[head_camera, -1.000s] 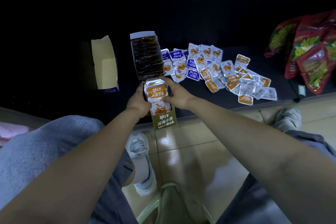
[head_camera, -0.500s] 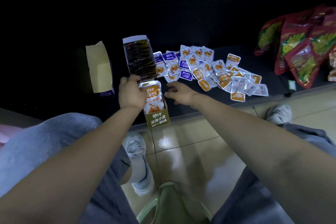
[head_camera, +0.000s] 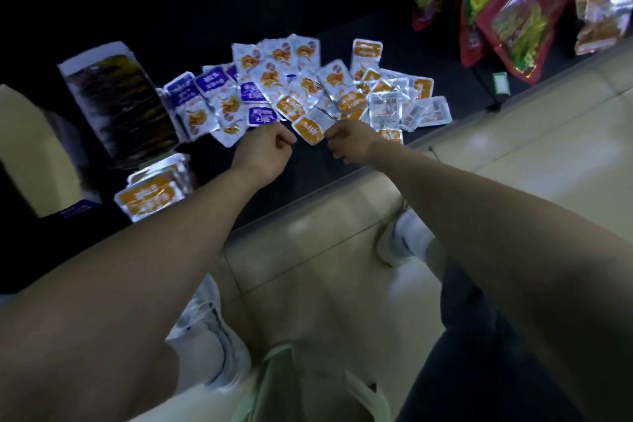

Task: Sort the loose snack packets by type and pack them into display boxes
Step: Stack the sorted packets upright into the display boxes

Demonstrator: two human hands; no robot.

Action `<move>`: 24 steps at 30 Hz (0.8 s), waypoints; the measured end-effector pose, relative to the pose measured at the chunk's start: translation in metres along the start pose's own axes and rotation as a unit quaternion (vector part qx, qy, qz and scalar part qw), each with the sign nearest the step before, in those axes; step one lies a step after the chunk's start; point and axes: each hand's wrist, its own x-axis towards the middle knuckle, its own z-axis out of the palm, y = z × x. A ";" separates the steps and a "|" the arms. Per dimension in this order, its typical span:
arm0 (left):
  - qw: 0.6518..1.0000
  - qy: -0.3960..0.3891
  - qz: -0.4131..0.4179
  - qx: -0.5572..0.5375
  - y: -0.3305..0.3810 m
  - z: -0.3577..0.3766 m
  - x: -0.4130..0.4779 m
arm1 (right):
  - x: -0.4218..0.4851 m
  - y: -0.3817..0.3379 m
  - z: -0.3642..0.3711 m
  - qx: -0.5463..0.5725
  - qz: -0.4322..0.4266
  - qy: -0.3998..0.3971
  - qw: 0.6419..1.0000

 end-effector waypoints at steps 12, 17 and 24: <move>0.984 -0.054 0.003 0.167 -0.006 0.058 0.104 | 0.091 0.045 -0.013 -0.286 -0.135 0.067 0.947; 0.978 -0.045 0.039 0.200 -0.015 0.071 0.104 | 0.099 0.051 -0.008 -0.333 -0.164 0.141 0.918; 0.975 0.072 0.070 0.200 -0.026 0.069 0.096 | 0.107 0.059 -0.009 -0.279 -0.219 0.195 0.914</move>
